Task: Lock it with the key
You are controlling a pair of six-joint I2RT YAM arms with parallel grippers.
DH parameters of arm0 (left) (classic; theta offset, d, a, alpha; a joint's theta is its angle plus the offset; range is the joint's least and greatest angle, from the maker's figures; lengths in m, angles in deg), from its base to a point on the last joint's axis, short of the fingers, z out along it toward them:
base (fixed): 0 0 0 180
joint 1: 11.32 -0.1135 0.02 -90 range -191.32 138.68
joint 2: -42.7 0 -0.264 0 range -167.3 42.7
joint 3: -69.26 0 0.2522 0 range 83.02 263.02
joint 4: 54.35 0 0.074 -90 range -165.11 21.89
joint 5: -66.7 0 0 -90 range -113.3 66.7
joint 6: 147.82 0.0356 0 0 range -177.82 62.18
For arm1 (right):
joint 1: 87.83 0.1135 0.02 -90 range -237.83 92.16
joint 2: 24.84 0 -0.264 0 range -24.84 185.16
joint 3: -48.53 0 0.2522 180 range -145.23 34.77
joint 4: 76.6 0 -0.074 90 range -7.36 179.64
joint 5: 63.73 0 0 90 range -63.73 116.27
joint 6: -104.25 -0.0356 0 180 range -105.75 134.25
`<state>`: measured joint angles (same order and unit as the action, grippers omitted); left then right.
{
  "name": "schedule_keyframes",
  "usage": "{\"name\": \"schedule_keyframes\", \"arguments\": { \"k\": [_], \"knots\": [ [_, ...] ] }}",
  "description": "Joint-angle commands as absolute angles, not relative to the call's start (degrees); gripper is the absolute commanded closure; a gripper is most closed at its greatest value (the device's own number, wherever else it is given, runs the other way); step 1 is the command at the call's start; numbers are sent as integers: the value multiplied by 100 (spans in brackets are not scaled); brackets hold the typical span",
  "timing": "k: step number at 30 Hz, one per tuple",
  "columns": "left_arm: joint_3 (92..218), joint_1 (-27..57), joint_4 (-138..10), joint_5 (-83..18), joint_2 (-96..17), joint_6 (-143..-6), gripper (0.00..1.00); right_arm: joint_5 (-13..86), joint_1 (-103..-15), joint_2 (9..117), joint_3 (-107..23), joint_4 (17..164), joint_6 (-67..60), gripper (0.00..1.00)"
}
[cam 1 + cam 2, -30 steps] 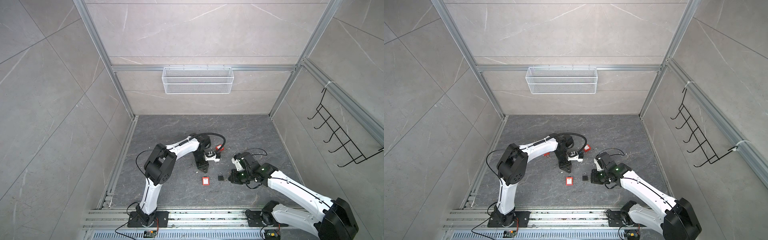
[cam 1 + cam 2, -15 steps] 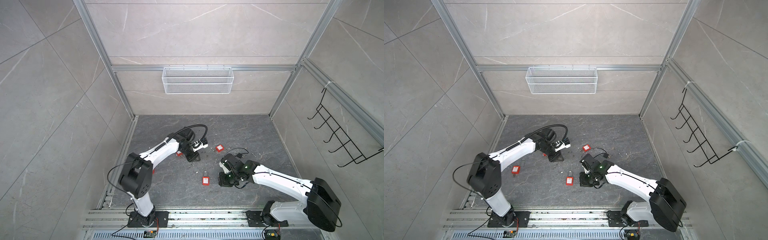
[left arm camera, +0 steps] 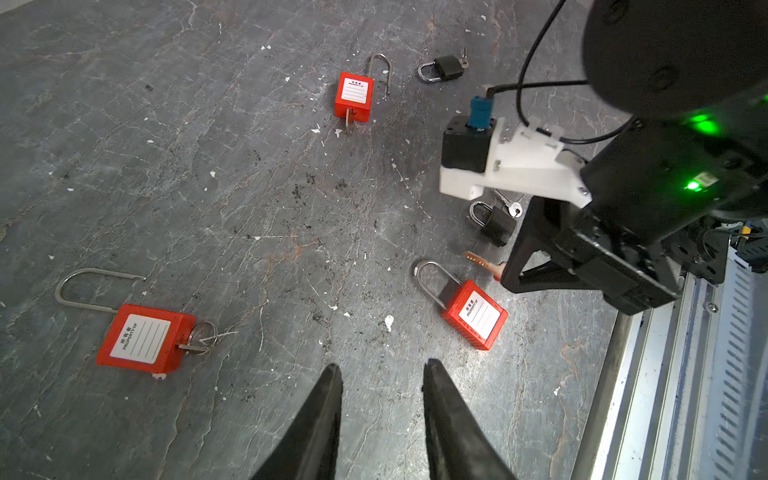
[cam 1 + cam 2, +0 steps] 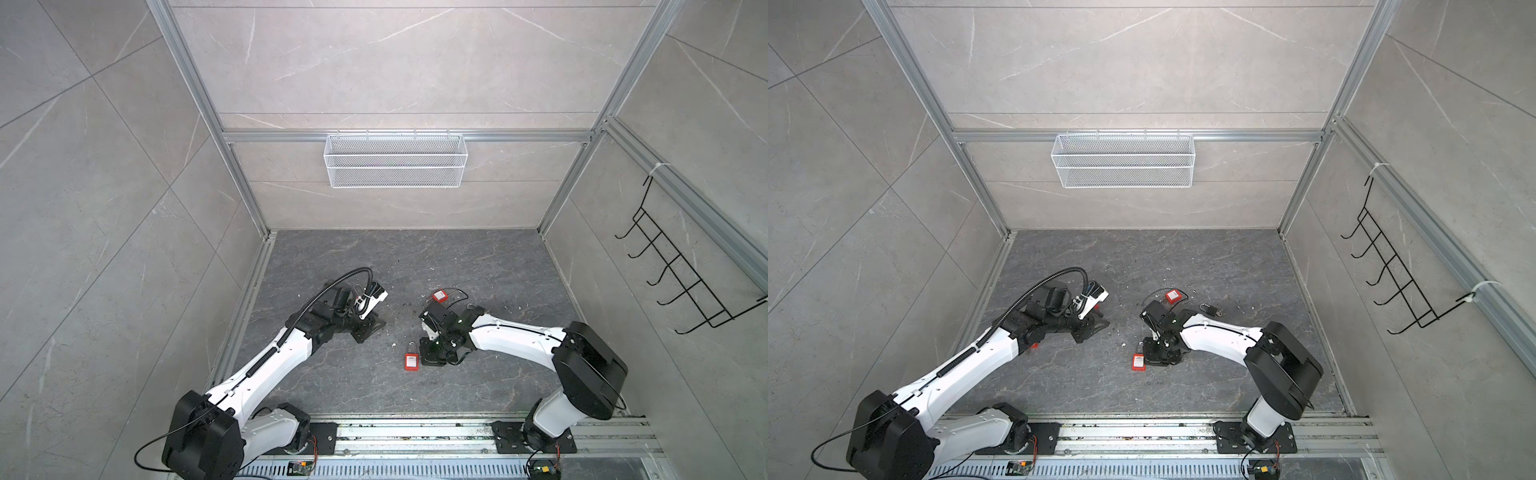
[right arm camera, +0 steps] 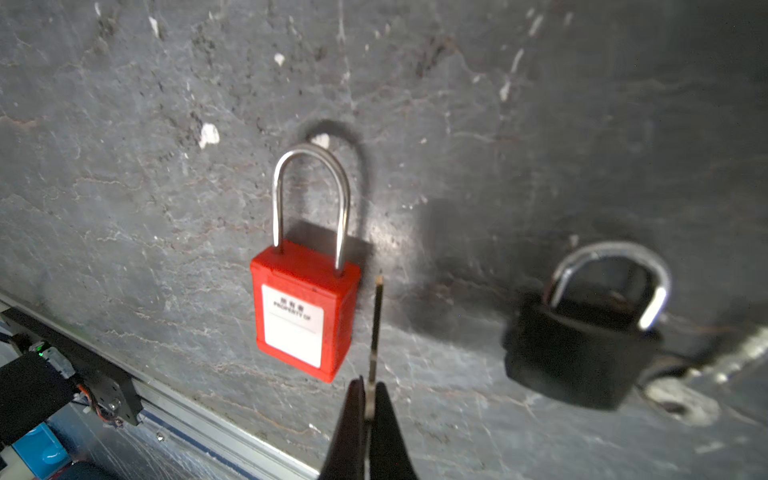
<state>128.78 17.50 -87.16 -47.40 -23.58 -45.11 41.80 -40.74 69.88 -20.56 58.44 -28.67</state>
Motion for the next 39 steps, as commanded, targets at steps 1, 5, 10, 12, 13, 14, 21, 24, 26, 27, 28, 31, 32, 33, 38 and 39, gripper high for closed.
{"name": "schedule_keyframes", "arguments": {
  "k": [1, 5, 10, 12, 13, 14, 21, 24, 26, 27, 28, 31, 32, 33, 38, 39],
  "knots": [
    [12817, 1706, -8414, -4694, -2249, -4763, 65, 4232, -4019, 7255, -2163, 5878, -3014, 100],
    [12811, 1693, -8444, -4655, -2234, -4745, 64, 4170, -3999, 7322, -2203, 5869, -3065, 95],
    [12832, 1693, -8292, -4446, -2124, -4840, 64, 3850, -3957, 7223, -2333, 5670, -2983, 76],
    [12825, 1697, -8257, -4390, -2070, -4847, 64, 3669, -3934, 7104, -2398, 5580, -2971, 71],
    [12828, 1697, -8263, -4347, -2051, -4809, 64, 3561, -3925, 7049, -2453, 5495, -2994, 69],
    [12824, 1697, -8270, -4275, -2028, -4774, 64, 3482, -3919, 7020, -2530, 5390, -3020, 67],
    [12780, 1693, -7998, -4002, -1790, -4895, 61, 2592, -3827, 6727, -2932, 4671, -3144, 62],
    [12731, 1695, -7741, -3822, -1785, -5158, 59, 2081, -3837, 6542, -3030, 4506, -3244, 59],
    [12730, 1692, -7587, -3698, -1832, -5425, 56, 1547, -3841, 6462, -3201, 4259, -3373, 48],
    [12748, 1690, -7542, -3617, -1861, -5567, 55, 1340, -3841, 6439, -3287, 4167, -3399, 44],
    [12764, 1690, -7471, -3509, -1909, -5733, 54, 1112, -3843, 6420, -3378, 4091, -3422, 38],
    [12856, 1690, -7384, -3317, -2099, -6111, 52, 521, -3883, 6408, -3589, 4025, -3518, 21],
    [12908, 1687, -7378, -3313, -2178, -6158, 52, 424, -3954, 6418, -3659, 4053, -3536, 18],
    [12964, 1681, -7391, -3313, -2247, -6195, 52, 419, -4045, 6448, -3717, 4101, -3524, 18],
    [13165, 1690, -7281, -3342, -2484, -6384, 49, 1084, -4884, 6709, -3831, 4330, -3729, 17],
    [13164, 1685, -7224, -3341, -2501, -6365, 45, 1152, -5030, 6762, -3819, 4392, -3755, 17]
  ]
}}
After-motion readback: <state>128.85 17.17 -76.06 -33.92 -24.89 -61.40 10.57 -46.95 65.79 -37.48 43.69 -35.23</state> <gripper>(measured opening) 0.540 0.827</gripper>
